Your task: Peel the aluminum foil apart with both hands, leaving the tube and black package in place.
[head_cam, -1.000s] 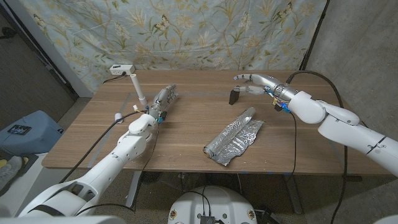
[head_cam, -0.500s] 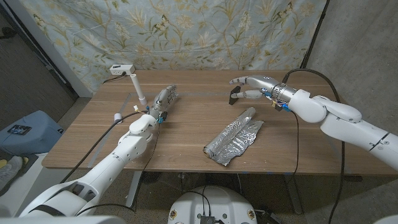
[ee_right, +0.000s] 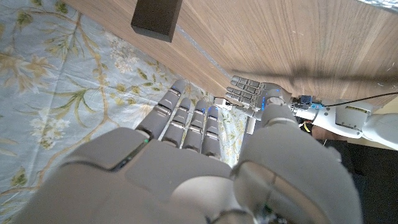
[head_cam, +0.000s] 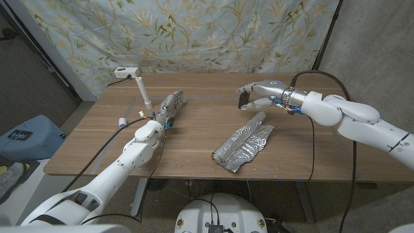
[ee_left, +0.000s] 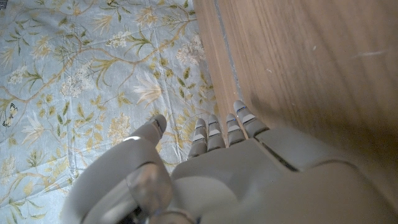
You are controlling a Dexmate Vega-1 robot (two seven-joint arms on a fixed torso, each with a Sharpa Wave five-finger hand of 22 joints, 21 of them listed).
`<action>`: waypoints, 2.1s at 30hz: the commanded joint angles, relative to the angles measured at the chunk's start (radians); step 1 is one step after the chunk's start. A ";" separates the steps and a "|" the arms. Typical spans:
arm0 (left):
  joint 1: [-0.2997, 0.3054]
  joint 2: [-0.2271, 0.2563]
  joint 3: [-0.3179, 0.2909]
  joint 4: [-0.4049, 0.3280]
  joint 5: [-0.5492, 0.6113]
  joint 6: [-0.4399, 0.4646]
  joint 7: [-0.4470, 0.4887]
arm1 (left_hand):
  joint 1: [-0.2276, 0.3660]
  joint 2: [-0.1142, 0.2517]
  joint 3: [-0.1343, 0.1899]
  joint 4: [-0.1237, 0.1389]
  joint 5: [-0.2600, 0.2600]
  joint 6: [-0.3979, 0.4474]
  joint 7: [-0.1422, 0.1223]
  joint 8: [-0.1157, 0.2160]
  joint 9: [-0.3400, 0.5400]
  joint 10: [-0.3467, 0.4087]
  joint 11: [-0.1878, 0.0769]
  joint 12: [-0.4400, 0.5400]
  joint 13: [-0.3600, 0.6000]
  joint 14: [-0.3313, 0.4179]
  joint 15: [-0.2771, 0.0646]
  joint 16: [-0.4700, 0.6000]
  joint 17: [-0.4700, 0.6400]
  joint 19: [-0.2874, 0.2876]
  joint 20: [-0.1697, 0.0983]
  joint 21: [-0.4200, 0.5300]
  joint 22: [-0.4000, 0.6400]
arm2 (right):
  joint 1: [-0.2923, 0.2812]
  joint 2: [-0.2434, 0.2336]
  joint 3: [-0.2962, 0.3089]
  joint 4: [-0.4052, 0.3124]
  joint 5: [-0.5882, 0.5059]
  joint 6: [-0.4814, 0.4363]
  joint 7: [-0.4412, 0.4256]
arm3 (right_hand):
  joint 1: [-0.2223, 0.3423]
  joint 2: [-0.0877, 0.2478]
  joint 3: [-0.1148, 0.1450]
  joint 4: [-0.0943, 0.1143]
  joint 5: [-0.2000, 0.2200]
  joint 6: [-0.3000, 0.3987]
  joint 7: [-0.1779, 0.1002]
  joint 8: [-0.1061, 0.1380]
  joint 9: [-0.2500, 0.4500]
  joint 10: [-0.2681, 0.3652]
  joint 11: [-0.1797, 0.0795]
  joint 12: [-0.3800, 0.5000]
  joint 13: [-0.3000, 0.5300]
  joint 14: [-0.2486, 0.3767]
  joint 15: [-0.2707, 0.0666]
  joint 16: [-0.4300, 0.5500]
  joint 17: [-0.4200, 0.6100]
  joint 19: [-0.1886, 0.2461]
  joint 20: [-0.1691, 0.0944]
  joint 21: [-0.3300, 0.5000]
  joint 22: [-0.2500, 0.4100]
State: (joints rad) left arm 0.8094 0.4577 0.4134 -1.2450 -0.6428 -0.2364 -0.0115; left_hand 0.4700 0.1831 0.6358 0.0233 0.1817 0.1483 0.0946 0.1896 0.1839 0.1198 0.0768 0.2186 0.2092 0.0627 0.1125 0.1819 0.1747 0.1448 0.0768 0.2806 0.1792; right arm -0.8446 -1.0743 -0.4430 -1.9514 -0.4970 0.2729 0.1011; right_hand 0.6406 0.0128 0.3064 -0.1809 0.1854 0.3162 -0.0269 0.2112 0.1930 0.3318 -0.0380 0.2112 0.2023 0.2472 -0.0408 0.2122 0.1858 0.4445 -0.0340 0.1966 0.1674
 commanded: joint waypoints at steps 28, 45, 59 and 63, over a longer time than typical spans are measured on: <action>0.021 0.007 0.002 -0.037 0.005 0.020 0.030 | 0.002 -0.001 0.009 -0.004 0.008 0.007 -0.002 0.001 0.002 0.005 -0.002 0.004 0.000 0.003 0.003 0.005 0.004 0.009 -0.002 -0.006 0.002 | 0.083 -0.010 -0.024 0.013 -0.210 0.187 0.140 | 0.064 -0.064 0.006 0.015 0.040 -0.003 -0.109 0.000 0.006 0.002 -0.104 -0.002 0.011 -0.016 -0.074 -0.005 0.017 -0.017 0.003 -0.006 0.006; -0.010 -0.008 0.009 -0.010 0.007 0.025 0.023 | 0.001 -0.001 0.010 -0.005 0.008 0.010 -0.003 0.002 0.003 0.008 -0.003 0.005 0.000 0.004 0.003 0.005 0.004 0.010 -0.001 -0.009 0.003 | 0.170 0.041 -0.080 0.059 -0.264 0.246 0.215 | 0.094 -0.067 0.018 0.009 0.049 -0.004 -0.118 -0.001 0.006 0.001 -0.113 -0.004 0.012 -0.043 -0.072 -0.012 0.020 -0.042 0.010 -0.012 0.007; -0.067 -0.027 0.022 0.048 0.013 0.038 -0.001 | 0.000 0.000 0.011 -0.006 0.008 0.013 -0.003 0.002 0.003 0.006 -0.002 0.004 0.000 0.004 0.004 0.005 0.004 0.011 0.000 -0.011 0.003 | 0.210 0.060 -0.103 0.075 -0.286 0.266 0.263 | 0.100 -0.072 0.021 0.011 0.052 -0.006 -0.122 -0.002 0.006 -0.001 -0.119 -0.006 0.013 -0.053 -0.073 -0.013 0.023 -0.057 0.016 -0.014 0.007; -0.089 -0.042 0.024 0.086 0.014 0.021 -0.015 | 0.000 0.000 0.011 -0.006 0.008 0.013 -0.003 0.003 0.003 0.006 -0.003 0.004 0.000 0.004 0.003 0.005 0.004 0.011 0.000 -0.012 0.003 | 0.215 0.060 -0.108 0.080 -0.289 0.273 0.270 | 0.101 -0.072 0.022 0.012 0.053 -0.003 -0.124 -0.001 0.006 0.002 -0.121 -0.005 0.013 -0.056 -0.073 -0.012 0.024 -0.059 0.017 -0.013 0.008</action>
State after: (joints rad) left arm 0.7677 0.4399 0.4299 -1.2226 -0.6341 -0.2042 -0.0043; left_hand 0.4700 0.1831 0.6400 0.0193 0.1817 0.1518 0.0909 0.1895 0.1837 0.1197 0.0768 0.2186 0.2094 0.0625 0.1125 0.1819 0.1744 0.1447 0.0768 0.2698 0.1790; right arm -0.6558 -1.0252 -0.5349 -1.8848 -0.7733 0.5318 0.3381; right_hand 0.7320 -0.0602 0.3231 -0.1723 0.2332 0.3113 -0.1438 0.2111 0.1978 0.3253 -0.1533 0.2072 0.2116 0.1949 -0.0390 0.1995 0.2072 0.3899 -0.0121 0.1849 0.1700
